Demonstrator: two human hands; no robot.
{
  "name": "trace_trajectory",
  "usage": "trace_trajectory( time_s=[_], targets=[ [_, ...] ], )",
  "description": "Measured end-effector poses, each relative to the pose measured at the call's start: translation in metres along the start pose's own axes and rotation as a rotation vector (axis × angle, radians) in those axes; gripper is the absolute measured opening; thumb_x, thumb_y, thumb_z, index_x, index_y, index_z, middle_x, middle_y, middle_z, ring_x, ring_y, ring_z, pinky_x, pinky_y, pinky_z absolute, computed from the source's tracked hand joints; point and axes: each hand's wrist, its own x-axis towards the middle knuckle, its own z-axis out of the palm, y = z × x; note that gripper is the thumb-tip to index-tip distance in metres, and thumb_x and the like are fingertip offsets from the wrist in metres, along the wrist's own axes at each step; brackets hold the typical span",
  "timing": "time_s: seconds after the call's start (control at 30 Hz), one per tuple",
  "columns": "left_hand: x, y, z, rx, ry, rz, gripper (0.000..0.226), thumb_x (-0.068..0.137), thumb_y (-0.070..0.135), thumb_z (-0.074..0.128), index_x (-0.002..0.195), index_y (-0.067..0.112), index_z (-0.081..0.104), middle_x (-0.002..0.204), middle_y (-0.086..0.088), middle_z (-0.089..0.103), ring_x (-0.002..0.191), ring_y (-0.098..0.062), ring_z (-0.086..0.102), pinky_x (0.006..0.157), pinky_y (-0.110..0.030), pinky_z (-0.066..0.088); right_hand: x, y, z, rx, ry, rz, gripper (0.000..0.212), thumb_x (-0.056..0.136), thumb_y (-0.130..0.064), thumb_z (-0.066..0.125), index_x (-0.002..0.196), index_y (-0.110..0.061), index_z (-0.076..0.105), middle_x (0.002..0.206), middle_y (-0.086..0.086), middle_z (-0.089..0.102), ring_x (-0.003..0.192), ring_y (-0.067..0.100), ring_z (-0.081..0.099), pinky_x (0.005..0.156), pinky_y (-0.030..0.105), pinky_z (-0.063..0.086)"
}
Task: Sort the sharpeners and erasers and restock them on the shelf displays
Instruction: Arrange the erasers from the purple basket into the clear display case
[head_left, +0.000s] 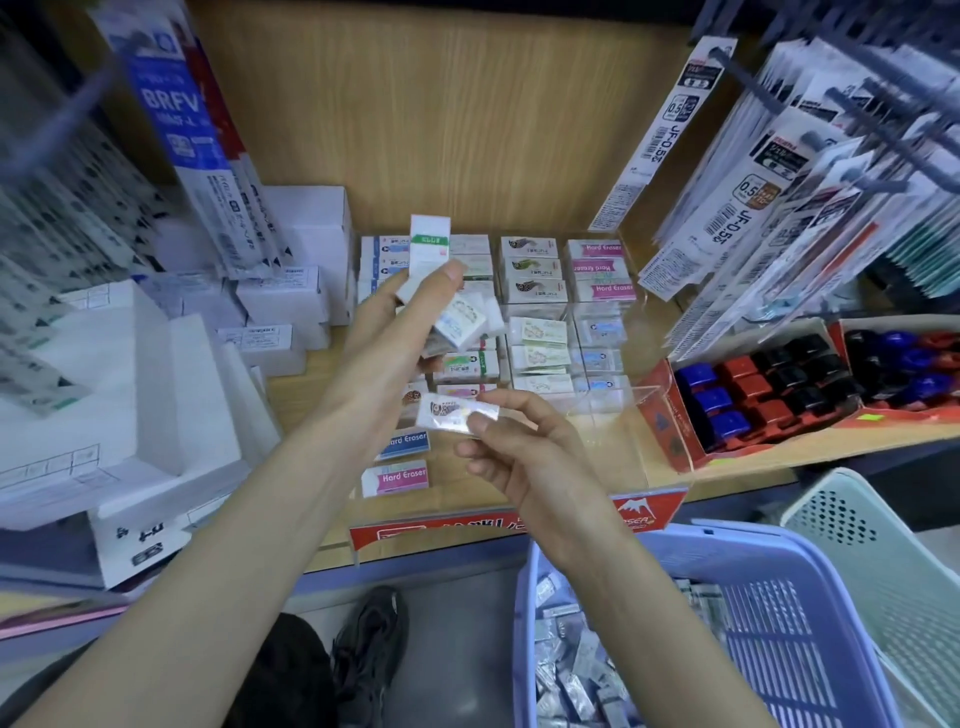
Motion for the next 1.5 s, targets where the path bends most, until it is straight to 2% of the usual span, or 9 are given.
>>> trace_trajectory(
  time_s=[0.27, 0.37, 0.53, 0.7, 0.87, 1.03, 1.13, 1.27, 1.5],
  targets=[
    [0.003, 0.005, -0.031, 0.087, 0.234, -0.015, 0.020, 0.087, 0.043, 0.062, 0.092, 0.023, 0.063, 0.074, 0.009, 0.068, 0.060, -0.002, 0.059, 0.053, -0.019, 0.041, 0.000, 0.006, -0.007, -0.184, 0.078, -0.129, 0.016, 0.084, 0.003, 0.063, 0.098, -0.006, 0.064, 0.075, 0.009, 0.062, 0.064, 0.019, 0.066, 0.059, 0.022, 0.053],
    [0.000, 0.007, -0.047, 0.009, 0.223, -0.075, 0.023, 0.087, 0.043, 0.061, 0.093, 0.021, 0.063, 0.064, 0.010, 0.064, 0.050, -0.001, 0.053, 0.052, -0.020, 0.040, 0.009, 0.003, -0.002, -0.365, 0.145, -0.222, 0.015, 0.082, -0.003, 0.068, 0.094, -0.010, 0.065, 0.075, 0.006, 0.063, 0.062, 0.013, 0.066, 0.059, 0.021, 0.053],
    [-0.005, 0.009, -0.075, 0.013, 0.227, -0.087, 0.028, 0.086, 0.044, 0.061, 0.103, 0.021, 0.064, 0.075, 0.009, 0.069, 0.063, -0.004, 0.059, 0.055, -0.021, 0.043, 0.029, 0.005, 0.011, -0.486, 0.128, -0.257, 0.028, 0.076, -0.002, 0.074, 0.095, -0.018, 0.062, 0.075, -0.011, 0.065, 0.068, -0.005, 0.061, 0.076, 0.019, 0.052],
    [-0.003, 0.011, -0.089, 0.002, 0.245, -0.077, 0.028, 0.086, 0.044, 0.061, 0.103, 0.022, 0.062, 0.080, 0.006, 0.069, 0.064, -0.007, 0.057, 0.057, -0.021, 0.044, 0.039, 0.013, 0.020, -0.500, 0.089, -0.272, 0.030, 0.076, 0.004, 0.072, 0.095, -0.018, 0.064, 0.086, -0.001, 0.067, 0.080, 0.009, 0.061, 0.071, 0.017, 0.050],
    [-0.001, 0.011, -0.090, -0.008, 0.249, -0.076, 0.026, 0.085, 0.044, 0.062, 0.100, 0.023, 0.062, 0.081, 0.006, 0.069, 0.067, -0.007, 0.059, 0.062, -0.023, 0.046, 0.028, 0.018, 0.008, -0.544, 0.072, -0.293, 0.033, 0.076, 0.012, 0.068, 0.090, -0.017, 0.064, 0.081, -0.007, 0.065, 0.069, 0.000, 0.062, 0.065, 0.014, 0.049],
    [-0.001, 0.008, -0.087, 0.036, 0.242, -0.061, 0.020, 0.085, 0.044, 0.063, 0.095, 0.027, 0.063, 0.078, 0.010, 0.070, 0.070, -0.006, 0.059, 0.059, -0.022, 0.045, 0.028, 0.018, 0.008, -0.614, 0.105, -0.320, 0.032, 0.078, 0.006, 0.069, 0.093, -0.021, 0.065, 0.082, -0.008, 0.068, 0.077, 0.008, 0.064, 0.074, 0.022, 0.053],
    [0.000, 0.008, -0.086, 0.038, 0.247, -0.070, 0.021, 0.085, 0.045, 0.063, 0.095, 0.027, 0.063, 0.083, 0.008, 0.069, 0.072, -0.008, 0.058, 0.060, -0.022, 0.044, 0.051, 0.011, 0.029, -0.861, 0.148, -0.469, 0.030, 0.084, -0.003, 0.067, 0.106, -0.022, 0.063, 0.088, -0.009, 0.061, 0.078, -0.001, 0.057, 0.072, 0.016, 0.048],
    [-0.001, 0.007, -0.085, 0.045, 0.229, -0.086, 0.015, 0.086, 0.044, 0.062, 0.093, 0.030, 0.062, 0.091, 0.007, 0.069, 0.080, -0.009, 0.060, 0.065, -0.023, 0.045, 0.094, 0.015, 0.050, -1.299, 0.174, -0.661, 0.034, 0.088, -0.016, 0.064, 0.122, -0.020, 0.062, 0.103, -0.003, 0.065, 0.099, 0.016, 0.050, 0.078, 0.025, 0.040],
    [0.000, 0.007, -0.086, 0.026, 0.198, -0.090, 0.017, 0.086, 0.044, 0.061, 0.093, 0.028, 0.060, 0.090, 0.007, 0.069, 0.081, -0.009, 0.061, 0.068, -0.024, 0.048, 0.104, 0.034, 0.048, -1.689, 0.438, -0.950, 0.031, 0.071, -0.010, 0.078, 0.100, -0.012, 0.068, 0.095, 0.008, 0.057, 0.088, 0.029, 0.052, 0.073, 0.033, 0.036]
  ],
)
